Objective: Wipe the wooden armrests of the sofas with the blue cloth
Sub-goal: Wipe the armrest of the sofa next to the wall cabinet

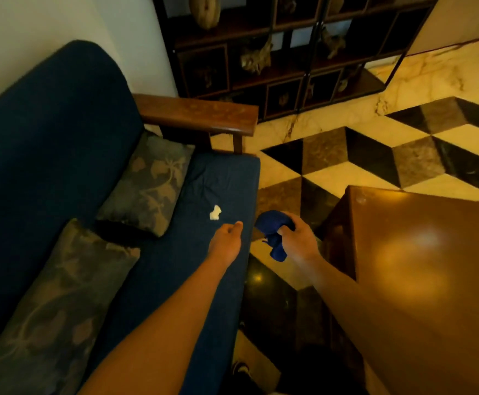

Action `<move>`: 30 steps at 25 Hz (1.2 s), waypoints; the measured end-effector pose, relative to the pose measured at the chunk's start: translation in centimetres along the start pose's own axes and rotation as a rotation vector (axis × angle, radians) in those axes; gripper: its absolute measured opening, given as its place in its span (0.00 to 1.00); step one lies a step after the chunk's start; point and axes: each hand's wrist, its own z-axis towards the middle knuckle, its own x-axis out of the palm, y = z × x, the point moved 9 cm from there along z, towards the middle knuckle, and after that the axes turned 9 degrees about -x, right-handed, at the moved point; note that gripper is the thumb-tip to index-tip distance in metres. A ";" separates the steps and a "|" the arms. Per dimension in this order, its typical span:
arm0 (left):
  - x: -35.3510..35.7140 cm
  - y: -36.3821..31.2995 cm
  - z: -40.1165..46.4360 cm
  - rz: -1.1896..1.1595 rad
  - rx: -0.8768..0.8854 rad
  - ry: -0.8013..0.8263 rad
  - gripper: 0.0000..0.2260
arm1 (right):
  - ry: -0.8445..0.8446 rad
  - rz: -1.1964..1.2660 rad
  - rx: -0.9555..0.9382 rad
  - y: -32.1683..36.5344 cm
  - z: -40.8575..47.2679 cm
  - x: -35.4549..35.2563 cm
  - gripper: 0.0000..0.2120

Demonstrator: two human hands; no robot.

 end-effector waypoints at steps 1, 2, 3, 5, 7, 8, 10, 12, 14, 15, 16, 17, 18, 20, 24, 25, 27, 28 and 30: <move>0.3 -2.7 2.4 -0.005 0.011 -0.003 0.18 | 0.000 0.012 -0.015 0.9 3.2 -0.8 0.14; 0.7 -5.1 4.7 -0.002 0.016 -0.011 0.18 | 0.013 0.011 -0.043 1.7 6.4 -1.4 0.13; 1.3 -7.3 7.2 0.002 0.021 -0.018 0.18 | 0.042 -0.007 -0.079 2.4 9.7 -1.9 0.12; 2.2 -11.1 11.0 0.016 0.020 -0.027 0.19 | 0.097 -0.038 -0.127 3.2 15.5 -2.4 0.10; 2.9 -15.5 14.6 0.012 0.021 -0.064 0.19 | 0.122 -0.026 -0.142 3.9 22.4 -2.8 0.11; 3.1 -17.6 16.2 0.004 0.022 -0.094 0.20 | 0.139 -0.017 -0.139 4.4 25.7 -3.0 0.10; 3.0 -21.1 18.7 0.006 0.002 -0.153 0.23 | 0.182 -0.027 -0.134 5.8 31.6 -2.8 0.09; 2.3 -23.5 21.3 0.017 -0.042 -0.189 0.22 | 0.211 -0.070 -0.157 7.9 36.6 -2.5 0.08; 0.6 -25.2 24.0 0.010 -0.096 -0.228 0.23 | 0.232 -0.117 -0.178 9.9 41.1 -1.5 0.08; -0.4 -26.0 25.9 -0.017 -0.106 -0.256 0.25 | 0.256 -0.136 -0.194 11.0 43.4 -0.6 0.08; -1.8 -26.7 28.0 -0.036 -0.109 -0.297 0.27 | 0.286 -0.146 -0.206 11.9 45.7 0.6 0.08; -3.0 -27.2 30.0 -0.049 -0.112 -0.330 0.28 | 0.321 -0.149 -0.215 12.7 47.6 1.9 0.09; -4.3 -27.5 32.1 -0.066 -0.121 -0.354 0.28 | 0.360 -0.154 -0.226 13.5 49.5 3.4 0.12; -6.5 -27.9 37.3 -0.113 -0.154 -0.381 0.25 | 0.426 -0.192 -0.252 14.7 53.8 6.7 0.16; -9.6 -29.4 43.8 -0.235 -0.191 -0.379 0.20 | 0.521 -0.282 -0.291 17.7 60.0 11.8 0.19; -10.6 -29.7 44.3 -0.257 -0.200 -0.393 0.21 | 0.563 -0.316 -0.304 18.7 61.0 13.2 0.18; -12.5 -29.8 45.1 -0.318 -0.220 -0.438 0.21 | 0.651 -0.375 -0.342 21.0 62.8 16.3 0.18; -13.7 -29.7 45.4 -0.354 -0.232 -0.464 0.20 | 0.695 -0.392 -0.358 22.0 63.5 18.1 0.18; -16.1 -29.0 46.0 -0.429 -0.258 -0.517 0.18 | 0.760 -0.414 -0.413 23.7 64.9 21.3 0.18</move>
